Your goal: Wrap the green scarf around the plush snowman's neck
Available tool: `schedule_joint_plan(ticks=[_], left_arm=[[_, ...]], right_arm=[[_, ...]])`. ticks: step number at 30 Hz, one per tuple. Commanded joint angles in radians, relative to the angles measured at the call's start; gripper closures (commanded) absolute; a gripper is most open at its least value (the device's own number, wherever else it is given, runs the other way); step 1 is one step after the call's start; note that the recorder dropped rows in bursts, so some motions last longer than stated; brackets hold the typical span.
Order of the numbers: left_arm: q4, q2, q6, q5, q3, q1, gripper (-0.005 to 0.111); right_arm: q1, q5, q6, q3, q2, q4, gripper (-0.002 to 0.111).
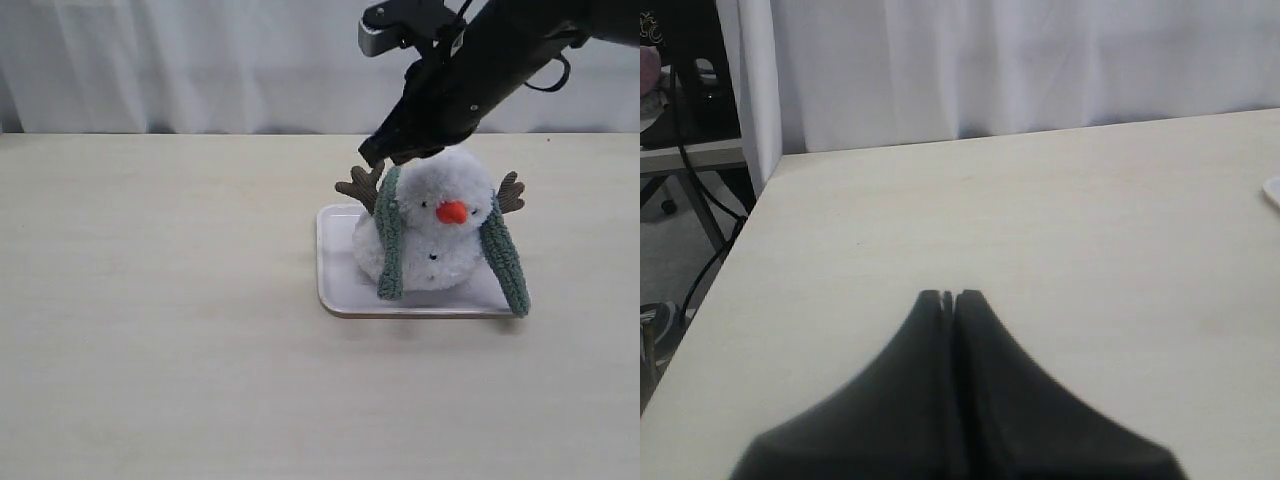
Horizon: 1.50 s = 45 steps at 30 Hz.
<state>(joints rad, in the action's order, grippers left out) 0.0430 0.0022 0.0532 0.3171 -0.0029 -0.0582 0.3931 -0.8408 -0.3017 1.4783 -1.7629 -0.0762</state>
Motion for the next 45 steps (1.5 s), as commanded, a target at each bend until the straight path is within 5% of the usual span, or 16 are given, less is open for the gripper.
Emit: schedule_joint_plan(ticks=[1,6,12,29,37,45], left_arm=[[-0.001,-0.002,-0.003,-0.008,0.003,-0.007,0.107],[-0.001,-0.002,-0.003,-0.008,0.003,-0.007,0.107],[-0.001,-0.002,-0.003,-0.008,0.003,-0.007,0.107],[-0.001,-0.002,-0.003,-0.008,0.003,-0.007,0.107],[-0.001,-0.002,-0.003,-0.008,0.003,-0.007,0.107],[-0.001,-0.002,-0.003,-0.008,0.003,-0.007,0.107]], right_arm=[[0.003,0.081,-0.012,-0.080,0.003,0.020,0.104],[0.122,0.184,0.042,-0.133,-0.005,0.149,0.104],[0.144,0.143,0.243,-0.147,-0.066,0.339,0.104],[0.144,0.130,0.243,-0.147,-0.138,0.320,0.104],[0.144,0.130,0.157,-0.092,-0.015,0.164,0.104],[0.086,0.191,0.234,-0.046,0.104,0.232,0.104]])
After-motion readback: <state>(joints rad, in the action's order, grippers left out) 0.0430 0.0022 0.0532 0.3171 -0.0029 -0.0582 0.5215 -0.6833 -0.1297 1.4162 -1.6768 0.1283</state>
